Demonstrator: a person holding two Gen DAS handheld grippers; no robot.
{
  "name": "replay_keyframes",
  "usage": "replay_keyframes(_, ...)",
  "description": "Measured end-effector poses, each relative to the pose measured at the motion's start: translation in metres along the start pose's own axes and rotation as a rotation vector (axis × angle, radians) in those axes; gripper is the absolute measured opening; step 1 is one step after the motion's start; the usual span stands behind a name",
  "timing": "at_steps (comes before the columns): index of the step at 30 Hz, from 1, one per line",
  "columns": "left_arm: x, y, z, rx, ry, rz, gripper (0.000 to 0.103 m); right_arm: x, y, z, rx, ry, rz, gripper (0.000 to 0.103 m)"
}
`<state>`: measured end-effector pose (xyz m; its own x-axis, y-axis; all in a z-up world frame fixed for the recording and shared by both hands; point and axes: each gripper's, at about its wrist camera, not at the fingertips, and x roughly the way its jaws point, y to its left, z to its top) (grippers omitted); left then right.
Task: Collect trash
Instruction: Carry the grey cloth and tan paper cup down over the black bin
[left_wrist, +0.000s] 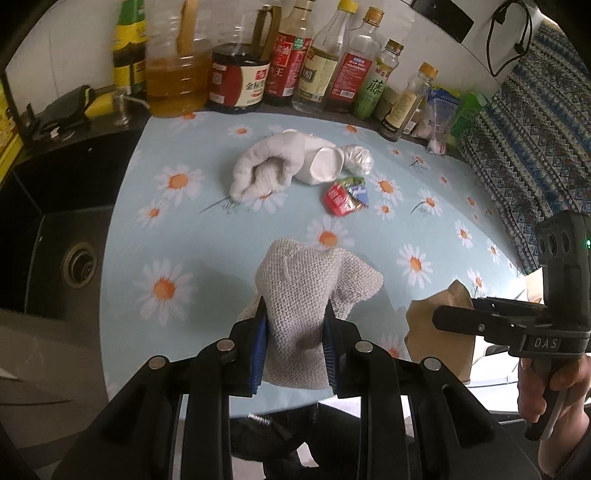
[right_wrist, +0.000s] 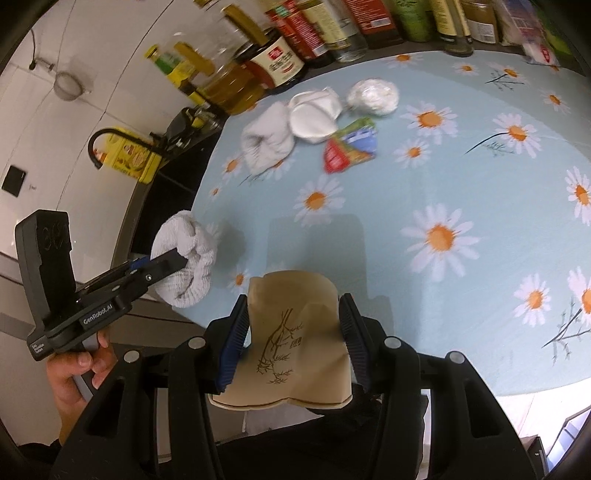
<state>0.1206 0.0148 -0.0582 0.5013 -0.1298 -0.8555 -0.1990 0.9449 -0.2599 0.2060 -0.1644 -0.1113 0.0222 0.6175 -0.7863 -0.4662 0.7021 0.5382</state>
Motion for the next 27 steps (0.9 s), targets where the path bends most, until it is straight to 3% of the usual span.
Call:
replay_keyframes(14, -0.018, 0.028, -0.072, -0.05, 0.041, -0.015, 0.025, 0.035, 0.047, -0.048, -0.05, 0.078, 0.013, 0.05)
replay_keyframes(27, -0.012, 0.037, -0.127, -0.088, 0.107, -0.047, 0.025, 0.065, 0.055, -0.094, -0.066, 0.175, -0.02, 0.05)
